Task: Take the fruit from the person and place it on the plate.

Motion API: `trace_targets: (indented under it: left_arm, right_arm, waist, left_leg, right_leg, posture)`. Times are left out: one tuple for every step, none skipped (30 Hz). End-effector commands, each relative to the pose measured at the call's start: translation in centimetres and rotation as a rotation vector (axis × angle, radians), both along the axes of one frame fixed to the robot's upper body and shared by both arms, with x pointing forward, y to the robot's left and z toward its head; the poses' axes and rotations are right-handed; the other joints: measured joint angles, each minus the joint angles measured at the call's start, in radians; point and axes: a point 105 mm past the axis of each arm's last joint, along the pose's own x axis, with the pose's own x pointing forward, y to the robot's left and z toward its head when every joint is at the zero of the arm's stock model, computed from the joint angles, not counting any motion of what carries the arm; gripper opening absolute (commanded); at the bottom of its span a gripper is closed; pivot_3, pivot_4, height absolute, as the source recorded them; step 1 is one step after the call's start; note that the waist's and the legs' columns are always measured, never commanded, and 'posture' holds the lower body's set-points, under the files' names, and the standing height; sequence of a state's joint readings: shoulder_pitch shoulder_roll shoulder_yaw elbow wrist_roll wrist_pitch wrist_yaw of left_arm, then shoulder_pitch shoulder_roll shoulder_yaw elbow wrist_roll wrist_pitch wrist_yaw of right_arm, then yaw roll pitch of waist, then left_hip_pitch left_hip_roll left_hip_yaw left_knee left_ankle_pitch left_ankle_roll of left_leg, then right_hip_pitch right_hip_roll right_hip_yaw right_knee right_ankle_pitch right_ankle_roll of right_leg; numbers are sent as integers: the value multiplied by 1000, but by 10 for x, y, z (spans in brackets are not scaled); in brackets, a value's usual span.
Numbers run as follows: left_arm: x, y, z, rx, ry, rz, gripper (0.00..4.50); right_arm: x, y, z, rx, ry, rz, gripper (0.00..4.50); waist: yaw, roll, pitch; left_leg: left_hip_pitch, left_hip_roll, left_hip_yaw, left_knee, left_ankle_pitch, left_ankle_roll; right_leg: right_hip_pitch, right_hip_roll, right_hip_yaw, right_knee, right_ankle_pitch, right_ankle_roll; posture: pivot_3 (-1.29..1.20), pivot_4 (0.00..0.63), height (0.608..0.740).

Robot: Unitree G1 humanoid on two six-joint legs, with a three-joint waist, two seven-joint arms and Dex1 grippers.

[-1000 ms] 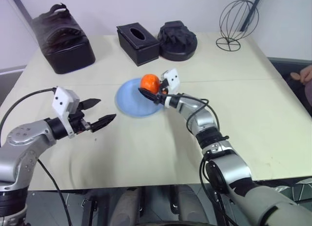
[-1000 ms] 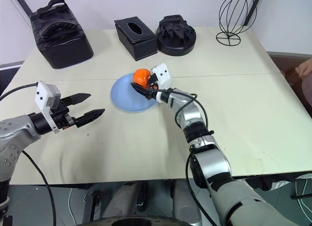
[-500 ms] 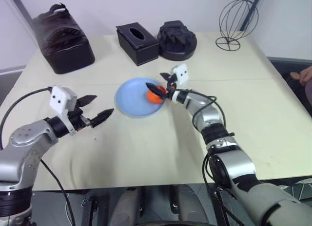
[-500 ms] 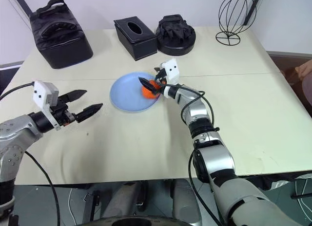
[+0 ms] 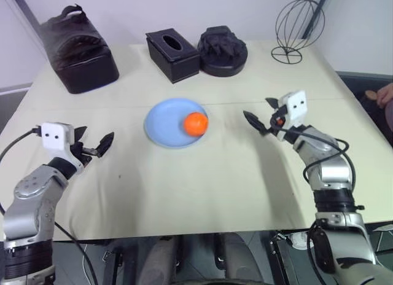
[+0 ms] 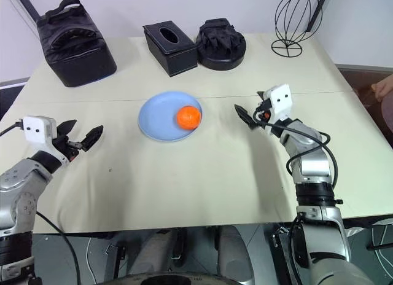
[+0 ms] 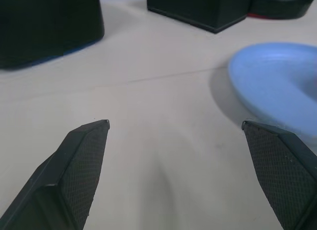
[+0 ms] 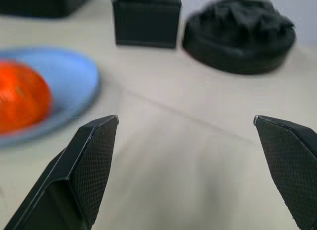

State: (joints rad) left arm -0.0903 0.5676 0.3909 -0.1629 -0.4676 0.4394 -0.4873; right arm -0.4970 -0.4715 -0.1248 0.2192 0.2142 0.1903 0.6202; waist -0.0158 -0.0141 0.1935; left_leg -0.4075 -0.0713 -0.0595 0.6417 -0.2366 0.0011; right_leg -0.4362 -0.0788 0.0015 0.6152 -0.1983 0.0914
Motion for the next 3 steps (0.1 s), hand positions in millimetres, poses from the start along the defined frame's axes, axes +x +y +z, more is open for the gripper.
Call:
trace_targets:
  left_arm:
    - [4,-5,14,11,-55,-43,4500]
    - [4,-5,16,13,-58,-48,4500]
    - [5,-5,16,15,-60,-51,4500]
  right_arm:
    - [-1,-4,8,7,-51,-21,4479]
    - [0,-6,6,11,-50,-31,4479]
    - [0,-6,5,12,-51,-35,4479]
  waist:
    - [3,0,0]
    - [3,0,0]
    - [3,0,0]
  left_leg:
    - [0,0,0,0,0,0]
    - [0,0,0,1,0,0]
    - [0,0,0,1,0,0]
  right_leg:
    - [1,0,0,0,0,0]
    - [1,0,0,0,0,0]
    - [1,0,0,0,0,0]
  posture:
    - [0,150,740]
    - [0,150,740]
    - [0,150,740]
